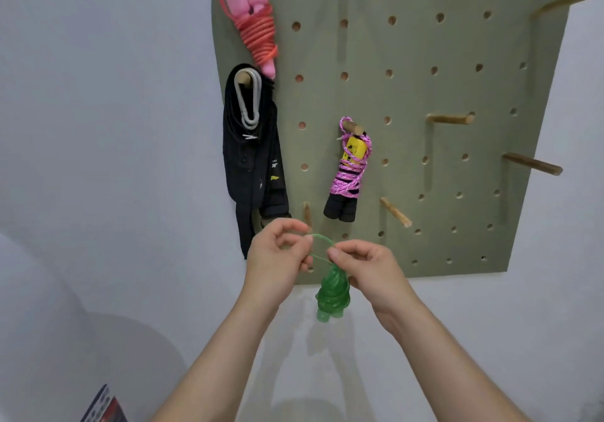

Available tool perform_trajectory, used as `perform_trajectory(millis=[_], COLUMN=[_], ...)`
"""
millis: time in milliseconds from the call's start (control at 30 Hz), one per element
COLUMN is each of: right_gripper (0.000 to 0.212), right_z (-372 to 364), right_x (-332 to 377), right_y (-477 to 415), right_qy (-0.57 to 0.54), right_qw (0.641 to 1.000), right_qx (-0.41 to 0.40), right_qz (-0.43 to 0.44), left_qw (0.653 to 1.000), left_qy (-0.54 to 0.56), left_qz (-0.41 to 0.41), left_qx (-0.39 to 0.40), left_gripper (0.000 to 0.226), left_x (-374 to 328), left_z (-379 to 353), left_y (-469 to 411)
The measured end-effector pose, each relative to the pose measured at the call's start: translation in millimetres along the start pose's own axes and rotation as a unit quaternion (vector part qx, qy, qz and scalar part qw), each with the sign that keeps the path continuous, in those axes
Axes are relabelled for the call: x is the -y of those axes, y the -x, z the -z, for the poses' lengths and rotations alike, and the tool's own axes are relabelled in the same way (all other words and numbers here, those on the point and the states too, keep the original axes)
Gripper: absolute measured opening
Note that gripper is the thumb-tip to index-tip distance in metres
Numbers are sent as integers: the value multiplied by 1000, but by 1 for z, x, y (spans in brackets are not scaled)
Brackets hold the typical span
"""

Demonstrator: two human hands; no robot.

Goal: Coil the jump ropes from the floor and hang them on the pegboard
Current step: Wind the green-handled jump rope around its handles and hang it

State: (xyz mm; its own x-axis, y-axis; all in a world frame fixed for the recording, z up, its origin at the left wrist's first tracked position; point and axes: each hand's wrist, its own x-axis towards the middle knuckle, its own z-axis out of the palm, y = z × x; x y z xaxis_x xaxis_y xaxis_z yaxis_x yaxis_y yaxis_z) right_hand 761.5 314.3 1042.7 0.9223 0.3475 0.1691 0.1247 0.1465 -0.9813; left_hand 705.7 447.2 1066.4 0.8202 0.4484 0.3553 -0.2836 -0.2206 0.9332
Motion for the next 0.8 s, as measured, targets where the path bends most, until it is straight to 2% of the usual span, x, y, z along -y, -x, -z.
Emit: perform_trajectory(millis=[167, 300, 400, 533, 600, 700, 800], right_gripper=[4, 2, 3, 14, 20, 17, 21], right_z=[-12, -20, -19, -23, -28, -33, -33], right_x=[-21, -38, -48, -58, -62, -68, -75], right_y=[-52, -79, -90, -108, -117, -128, -135], right_qy=[-53, -111, -122, -184, -257, -352, -337], right_qw=[998, 991, 989, 977, 958, 927, 932], right_qx=[-29, -23, -24, -48, -64, -68, -88], right_qz=[-25, -70, -79, -91, -106, -108, -94], left_qw=[991, 979, 977, 975, 973, 963, 949], left_qy=[-102, -170, -177, -172, -177, -208, -250], left_qz=[-29, -50, -53, -38, -24, -26, -34], left_qx=[-80, -97, -108, -134, -147, -168, -187], left_gripper=[18, 26, 27, 18, 12, 9, 9], left_x=[21, 36, 45, 48, 48, 51, 54], left_z=[-6, -11, -18, -23, -24, -30, -36], left_y=[-46, -69, -80, -98, -109, -125, -135])
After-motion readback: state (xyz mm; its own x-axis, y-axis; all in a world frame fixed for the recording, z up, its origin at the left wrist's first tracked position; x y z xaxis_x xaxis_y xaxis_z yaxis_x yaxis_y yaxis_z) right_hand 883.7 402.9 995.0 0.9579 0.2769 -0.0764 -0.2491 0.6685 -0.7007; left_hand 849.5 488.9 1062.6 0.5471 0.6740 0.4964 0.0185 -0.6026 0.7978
